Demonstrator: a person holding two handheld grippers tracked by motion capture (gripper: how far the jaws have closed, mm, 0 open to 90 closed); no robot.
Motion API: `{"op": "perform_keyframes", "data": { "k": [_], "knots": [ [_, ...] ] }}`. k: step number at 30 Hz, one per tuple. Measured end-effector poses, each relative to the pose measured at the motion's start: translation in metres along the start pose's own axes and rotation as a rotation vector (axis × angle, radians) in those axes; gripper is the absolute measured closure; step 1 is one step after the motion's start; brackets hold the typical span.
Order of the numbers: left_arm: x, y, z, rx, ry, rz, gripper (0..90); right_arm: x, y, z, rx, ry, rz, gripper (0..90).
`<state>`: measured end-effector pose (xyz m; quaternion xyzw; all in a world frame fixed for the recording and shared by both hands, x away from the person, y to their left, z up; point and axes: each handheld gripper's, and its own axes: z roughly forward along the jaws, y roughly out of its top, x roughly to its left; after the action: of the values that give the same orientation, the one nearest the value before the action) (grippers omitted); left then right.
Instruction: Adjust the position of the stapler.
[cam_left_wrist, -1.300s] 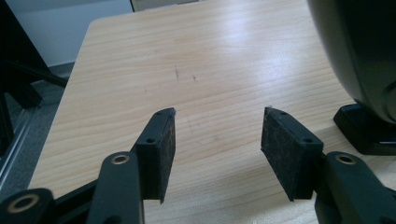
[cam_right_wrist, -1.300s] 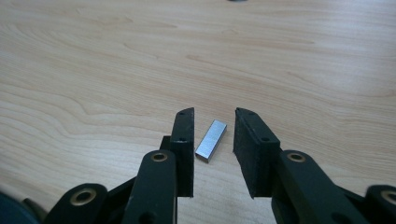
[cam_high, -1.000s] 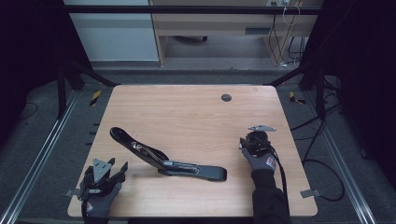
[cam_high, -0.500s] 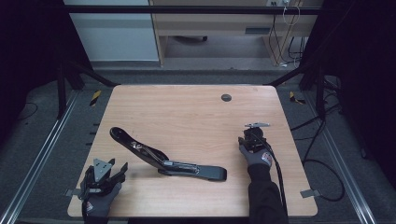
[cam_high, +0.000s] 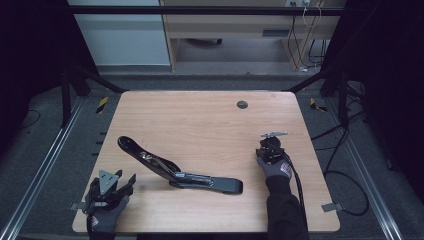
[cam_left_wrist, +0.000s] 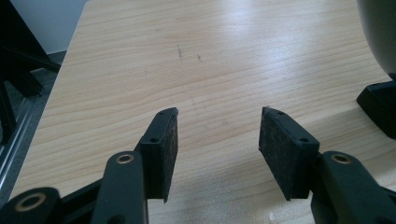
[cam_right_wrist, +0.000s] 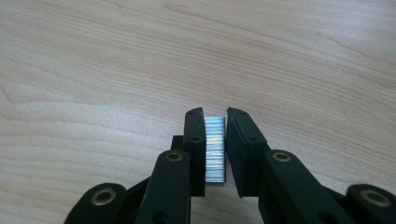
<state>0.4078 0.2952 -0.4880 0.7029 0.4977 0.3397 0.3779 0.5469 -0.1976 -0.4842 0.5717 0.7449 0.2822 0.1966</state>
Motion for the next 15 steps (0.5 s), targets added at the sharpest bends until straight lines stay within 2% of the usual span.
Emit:
{"op": "perform_keyframes", "data": {
  "k": [6, 8, 10, 15],
  "knots": [
    [0.001, 0.000, -0.001, -0.001, -0.001, 0.000, 46.7, -0.004, 0.000, -0.003, 0.027, 0.040, -0.035, 77.8],
    [0.001, 0.000, -0.001, -0.003, 0.000, -0.002, 46.6, -0.005, 0.000, -0.006, 0.017, 0.053, -0.036, 73.9],
    [0.001, 0.000, -0.001, -0.001, 0.001, -0.002, 46.6, -0.005, 0.001, -0.009, 0.002, 0.052, -0.051, 71.9],
    [0.000, 0.000, 0.000, 0.003, -0.004, 0.003, 46.5, -0.004, 0.003, -0.017, 0.018, 0.049, -0.055, 71.2]
  ]
}}
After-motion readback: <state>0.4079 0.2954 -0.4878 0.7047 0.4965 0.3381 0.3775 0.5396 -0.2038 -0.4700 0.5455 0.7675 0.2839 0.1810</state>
